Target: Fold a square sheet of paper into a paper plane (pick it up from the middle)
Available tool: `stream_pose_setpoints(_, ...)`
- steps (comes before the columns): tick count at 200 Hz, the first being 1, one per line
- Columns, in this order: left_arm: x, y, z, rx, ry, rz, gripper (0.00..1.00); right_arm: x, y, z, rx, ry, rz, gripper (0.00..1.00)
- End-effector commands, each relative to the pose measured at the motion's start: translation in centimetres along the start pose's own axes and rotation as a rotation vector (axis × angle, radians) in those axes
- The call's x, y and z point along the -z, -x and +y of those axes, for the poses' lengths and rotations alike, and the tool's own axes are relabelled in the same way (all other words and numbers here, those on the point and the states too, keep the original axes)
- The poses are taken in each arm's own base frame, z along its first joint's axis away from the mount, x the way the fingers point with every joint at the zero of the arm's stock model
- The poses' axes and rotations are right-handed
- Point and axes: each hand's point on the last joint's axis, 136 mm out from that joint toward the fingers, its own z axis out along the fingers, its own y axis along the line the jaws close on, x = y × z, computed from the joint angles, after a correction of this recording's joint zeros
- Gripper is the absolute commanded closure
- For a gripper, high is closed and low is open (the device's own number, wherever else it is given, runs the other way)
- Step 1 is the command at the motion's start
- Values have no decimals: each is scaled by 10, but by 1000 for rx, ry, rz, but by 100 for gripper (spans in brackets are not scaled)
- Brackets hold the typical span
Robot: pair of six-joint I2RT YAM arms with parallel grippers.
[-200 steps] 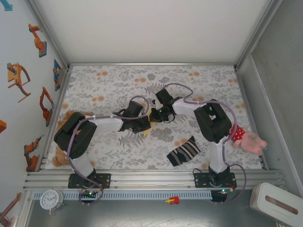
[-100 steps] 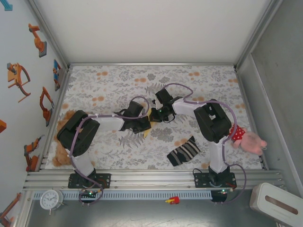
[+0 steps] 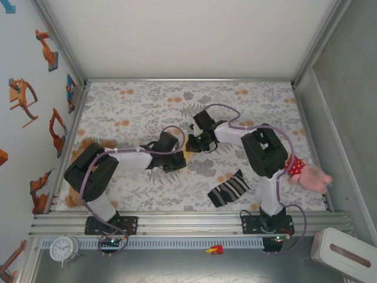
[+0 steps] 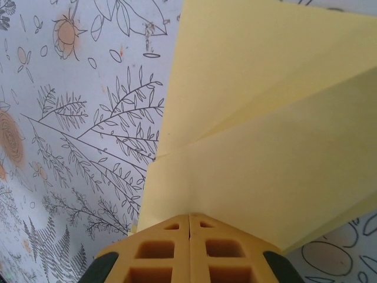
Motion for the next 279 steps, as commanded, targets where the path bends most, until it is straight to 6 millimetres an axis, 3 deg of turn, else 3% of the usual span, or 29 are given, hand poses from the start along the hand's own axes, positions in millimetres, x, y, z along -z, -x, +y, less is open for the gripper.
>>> stream_pose_setpoints(1, 3, -26, 20, 37, 72, 81, 96, -22, -27, -49, -80, -162, 84, 95)
stream_pose_setpoints(56, 2, -33, 28, 48, 94, 92, 96, -22, -27, -51, -83, -168, 84, 95)
stream_pose_setpoints(114, 11, -57, 46, 97, 105, 104, 96, -23, -32, -54, -103, -174, 90, 95)
stream_pose_setpoints(130, 26, -49, 31, 79, 49, 68, 96, -21, -34, -53, -117, -166, 84, 95)
stream_pose_setpoints(156, 60, -15, -12, 9, -80, -48, 93, -17, -40, -46, -179, -123, 66, 95)
stream_pose_setpoints(172, 71, 0, -26, -13, -120, -103, 92, -17, -46, -40, -221, -83, 58, 96)
stream_pose_setpoints(213, 45, 22, -24, 33, -122, -103, 98, -15, -49, -27, -279, -22, 30, 96)
stream_pose_setpoints(244, 22, 32, -12, 63, -77, -83, 99, -13, -46, -25, -266, -25, 25, 96)
stream_pose_setpoints(279, 3, 27, 6, 87, -22, -42, 100, -9, -41, -20, -229, -25, 23, 96)
